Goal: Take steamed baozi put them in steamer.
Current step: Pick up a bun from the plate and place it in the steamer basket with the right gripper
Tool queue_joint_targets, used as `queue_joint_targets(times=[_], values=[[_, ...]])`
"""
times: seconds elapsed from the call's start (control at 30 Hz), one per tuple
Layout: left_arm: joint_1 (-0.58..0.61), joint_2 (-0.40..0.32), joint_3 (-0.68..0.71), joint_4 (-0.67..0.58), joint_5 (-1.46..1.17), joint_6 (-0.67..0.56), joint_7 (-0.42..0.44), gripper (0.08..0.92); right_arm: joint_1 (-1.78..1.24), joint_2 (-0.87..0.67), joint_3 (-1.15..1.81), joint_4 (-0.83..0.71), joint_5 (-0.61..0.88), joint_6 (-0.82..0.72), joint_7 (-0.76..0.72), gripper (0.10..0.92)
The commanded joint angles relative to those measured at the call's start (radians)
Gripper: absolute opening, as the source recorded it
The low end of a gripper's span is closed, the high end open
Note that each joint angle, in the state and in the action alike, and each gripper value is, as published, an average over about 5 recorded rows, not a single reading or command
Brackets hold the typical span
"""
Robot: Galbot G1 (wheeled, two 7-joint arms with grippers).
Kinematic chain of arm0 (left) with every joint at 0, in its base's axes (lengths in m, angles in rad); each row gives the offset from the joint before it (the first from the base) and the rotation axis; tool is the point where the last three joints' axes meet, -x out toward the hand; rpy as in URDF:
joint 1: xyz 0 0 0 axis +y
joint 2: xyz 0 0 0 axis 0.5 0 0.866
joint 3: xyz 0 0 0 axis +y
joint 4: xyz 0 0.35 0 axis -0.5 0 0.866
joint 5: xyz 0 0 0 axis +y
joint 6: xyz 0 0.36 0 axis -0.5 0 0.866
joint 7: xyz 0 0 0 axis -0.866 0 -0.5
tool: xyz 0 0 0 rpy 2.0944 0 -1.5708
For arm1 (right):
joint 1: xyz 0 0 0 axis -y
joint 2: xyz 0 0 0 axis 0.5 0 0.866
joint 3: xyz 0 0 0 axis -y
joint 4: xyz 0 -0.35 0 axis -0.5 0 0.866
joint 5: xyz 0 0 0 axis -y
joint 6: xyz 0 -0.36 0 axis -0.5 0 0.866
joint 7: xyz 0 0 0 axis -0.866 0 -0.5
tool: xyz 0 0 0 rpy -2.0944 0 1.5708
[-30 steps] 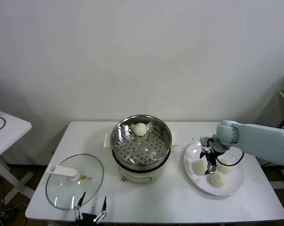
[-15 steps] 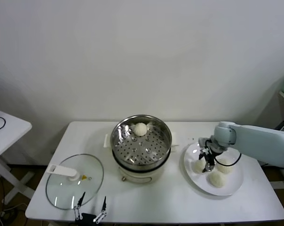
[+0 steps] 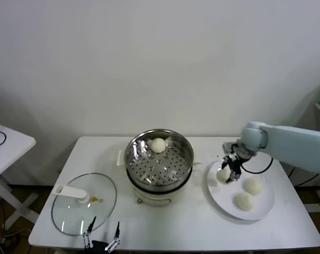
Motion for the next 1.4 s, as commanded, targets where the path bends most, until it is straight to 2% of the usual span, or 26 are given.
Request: queue_joint_targets(times=[0.03, 0.3, 0.5, 0.7, 0.9, 1.4], values=[[0.0, -0.019, 0.001, 0.0, 0.002, 0.0, 0.001, 0.823, 0.397, 0.058, -0.169, 0.096, 0.199, 0.006, -0.083, 0.643], [-0.006, -0.017, 0.003, 0.003, 0.007, 0.001, 0.003, 0.823, 0.495, 0.191, -0.052, 0.151, 0.42, -0.084, -0.065, 0.645], [-0.007, -0.021, 0.008, -0.013, 0.006, 0.008, 0.015, 0.823, 0.372, 0.358, 0.117, 0.132, 0.473, -0.196, 0.017, 0.645], [-0.008, -0.021, 0.002, -0.026, 0.001, 0.016, 0.02, 0.823, 0.206, 0.541, 0.167, 0.0, 0.392, -0.228, 0.072, 0.645], [-0.005, -0.022, -0.002, -0.031, 0.002, 0.019, 0.023, 0.823, 0.075, 0.655, 0.18, -0.153, 0.296, -0.228, 0.093, 0.645], [0.0, -0.024, -0.004, -0.02, 0.028, 0.017, 0.024, 0.823, -0.094, 0.685, 0.161, -0.21, 0.15, -0.23, 0.137, 0.645]])
